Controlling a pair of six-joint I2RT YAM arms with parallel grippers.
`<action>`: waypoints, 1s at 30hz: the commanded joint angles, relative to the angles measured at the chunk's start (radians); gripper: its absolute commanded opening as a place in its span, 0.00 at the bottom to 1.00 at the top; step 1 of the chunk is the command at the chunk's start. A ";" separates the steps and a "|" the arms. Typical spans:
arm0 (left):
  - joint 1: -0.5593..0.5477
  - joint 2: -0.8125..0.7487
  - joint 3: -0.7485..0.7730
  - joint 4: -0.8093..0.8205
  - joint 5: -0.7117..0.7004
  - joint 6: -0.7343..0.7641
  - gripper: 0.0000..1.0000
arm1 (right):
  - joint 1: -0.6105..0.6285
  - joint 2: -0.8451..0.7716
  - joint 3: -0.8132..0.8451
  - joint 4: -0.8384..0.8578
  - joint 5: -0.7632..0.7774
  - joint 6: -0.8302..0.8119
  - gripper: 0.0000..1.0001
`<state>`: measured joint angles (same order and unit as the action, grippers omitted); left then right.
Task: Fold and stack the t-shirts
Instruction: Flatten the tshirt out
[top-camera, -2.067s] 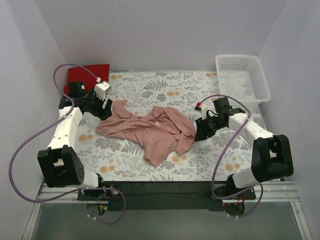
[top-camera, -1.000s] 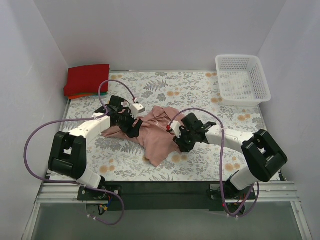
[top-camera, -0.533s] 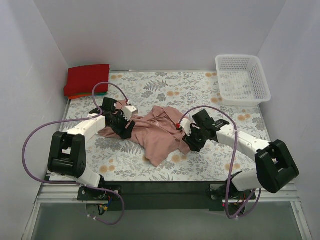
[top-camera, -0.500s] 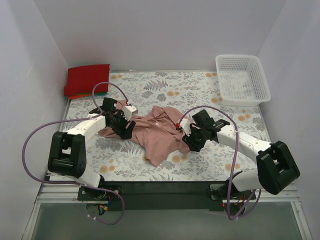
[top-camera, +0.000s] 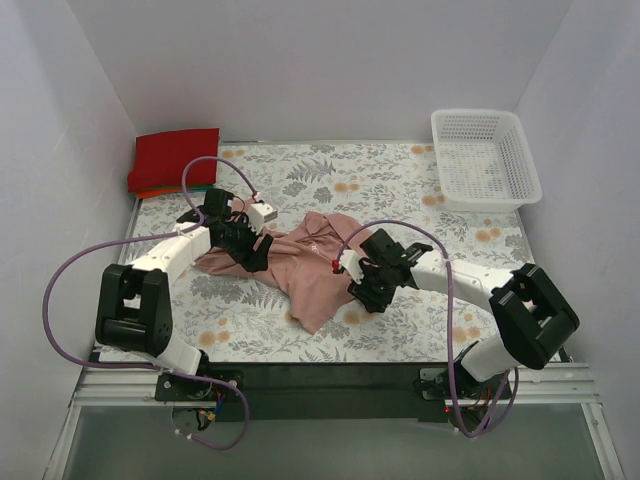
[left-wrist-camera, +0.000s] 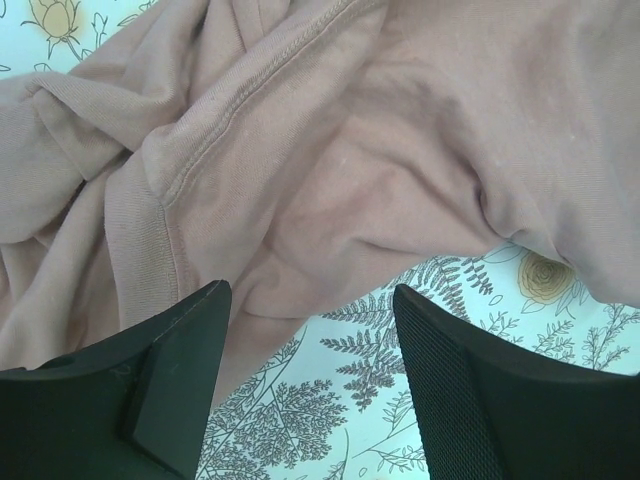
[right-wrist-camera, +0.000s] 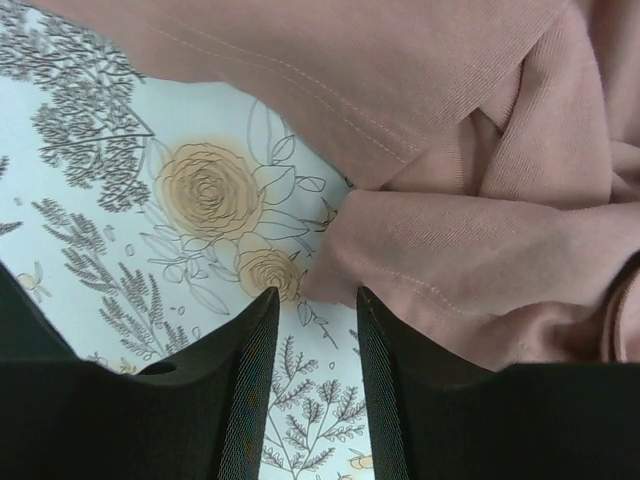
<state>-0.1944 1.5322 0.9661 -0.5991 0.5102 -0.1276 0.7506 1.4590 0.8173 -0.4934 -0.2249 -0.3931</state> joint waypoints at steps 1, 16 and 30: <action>0.003 -0.047 0.031 -0.005 0.037 -0.009 0.65 | 0.006 0.050 0.028 0.056 0.047 0.031 0.43; -0.066 -0.219 0.054 -0.076 0.172 0.121 0.67 | -0.086 0.011 -0.010 0.018 0.084 0.007 0.01; -0.471 -0.055 0.163 -0.090 0.249 0.689 0.64 | -0.296 -0.055 -0.003 -0.054 -0.065 -0.047 0.01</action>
<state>-0.5694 1.4414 1.1038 -0.6716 0.7601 0.3393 0.4721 1.3926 0.8074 -0.5247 -0.2470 -0.4271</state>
